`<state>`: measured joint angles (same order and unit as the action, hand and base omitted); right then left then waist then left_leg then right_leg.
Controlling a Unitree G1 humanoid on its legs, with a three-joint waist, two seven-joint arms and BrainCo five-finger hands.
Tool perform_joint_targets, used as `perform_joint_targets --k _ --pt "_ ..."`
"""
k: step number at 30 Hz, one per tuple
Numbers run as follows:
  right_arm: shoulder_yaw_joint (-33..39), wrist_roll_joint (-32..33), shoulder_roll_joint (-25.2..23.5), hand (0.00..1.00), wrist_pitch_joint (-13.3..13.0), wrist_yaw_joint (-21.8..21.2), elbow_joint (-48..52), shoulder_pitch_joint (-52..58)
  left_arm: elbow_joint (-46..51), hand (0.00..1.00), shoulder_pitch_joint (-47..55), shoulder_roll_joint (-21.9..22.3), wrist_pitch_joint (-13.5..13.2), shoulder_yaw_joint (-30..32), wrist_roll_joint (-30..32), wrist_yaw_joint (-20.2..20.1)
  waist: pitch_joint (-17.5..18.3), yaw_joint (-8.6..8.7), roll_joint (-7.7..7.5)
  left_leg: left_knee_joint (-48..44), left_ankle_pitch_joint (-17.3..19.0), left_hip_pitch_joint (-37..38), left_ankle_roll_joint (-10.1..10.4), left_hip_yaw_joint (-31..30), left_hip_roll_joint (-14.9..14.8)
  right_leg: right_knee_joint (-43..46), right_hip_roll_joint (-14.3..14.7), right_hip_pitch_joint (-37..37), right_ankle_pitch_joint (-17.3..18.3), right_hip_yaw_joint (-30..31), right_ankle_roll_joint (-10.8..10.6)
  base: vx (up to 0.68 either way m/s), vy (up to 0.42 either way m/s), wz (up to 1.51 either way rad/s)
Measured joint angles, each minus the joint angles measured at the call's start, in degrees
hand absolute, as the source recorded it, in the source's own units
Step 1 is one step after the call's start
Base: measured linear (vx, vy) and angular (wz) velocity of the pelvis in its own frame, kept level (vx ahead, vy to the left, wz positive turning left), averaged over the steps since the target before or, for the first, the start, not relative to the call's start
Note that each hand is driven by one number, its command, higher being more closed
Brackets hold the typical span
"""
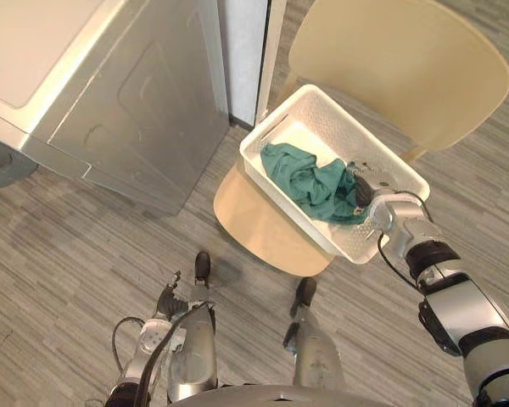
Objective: Pick up the laundry basket with both hands and put the clothes into the washing machine.
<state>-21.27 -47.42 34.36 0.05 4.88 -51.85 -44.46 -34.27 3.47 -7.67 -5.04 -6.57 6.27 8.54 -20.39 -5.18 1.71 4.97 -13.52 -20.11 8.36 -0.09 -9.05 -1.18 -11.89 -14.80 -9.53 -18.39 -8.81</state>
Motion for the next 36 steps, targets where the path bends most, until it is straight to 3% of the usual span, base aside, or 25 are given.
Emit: perform_joint_targets --k 7,19,34,35,36 --pt "4.8 2.6 -2.2 0.00 2.6 3.4 -0.5 -1.1 1.7 0.00 -0.2 0.4 0.1 1.4 -1.7 1.5 -1.0 -0.46 -0.07 0.0 -0.6 -2.1 0.0 -1.1 0.0 0.0 0.1 -1.3 -0.1 -1.1 -0.1 -0.03 -0.027 0.06" --pt "5.7 4.9 -4.7 0.00 2.1 3.2 -1.0 -1.2 2.3 0.00 -1.9 0.8 0.1 2.0 -2.4 2.7 -4.1 -1.14 -0.26 0.0 -0.9 -3.4 -0.1 -1.7 0.0 0.1 0.2 -2.2 0.0 -1.5 0.0 -0.01 -0.017 0.02" --pt "3.5 5.5 -6.9 0.00 2.3 4.0 -6.4 -3.5 2.2 0.00 -3.6 0.8 0.0 2.0 -4.0 4.0 -4.4 -1.69 -0.24 0.0 -1.2 -6.4 -0.1 -2.8 0.0 0.3 0.2 -4.7 0.0 -2.5 0.0 0.00 -0.010 0.02" --pt "3.5 5.5 -6.8 1.00 2.4 4.0 -6.6 -3.6 2.1 0.00 -3.7 0.8 0.0 2.0 -4.2 4.0 -4.5 -1.81 -0.24 -0.1 -1.3 -6.6 -0.1 -2.8 0.0 0.4 0.2 -4.9 0.0 -2.4 0.0 0.00 0.000 0.00" --pt "3.5 5.5 -6.9 1.00 2.6 4.2 -7.1 -3.7 2.1 0.00 -4.0 0.8 0.0 2.0 -4.7 4.1 -4.6 -2.03 -0.28 -0.1 -1.4 -6.9 -0.1 -2.8 0.0 0.4 0.2 -5.2 0.0 -2.5 0.0 0.00 0.000 0.00"
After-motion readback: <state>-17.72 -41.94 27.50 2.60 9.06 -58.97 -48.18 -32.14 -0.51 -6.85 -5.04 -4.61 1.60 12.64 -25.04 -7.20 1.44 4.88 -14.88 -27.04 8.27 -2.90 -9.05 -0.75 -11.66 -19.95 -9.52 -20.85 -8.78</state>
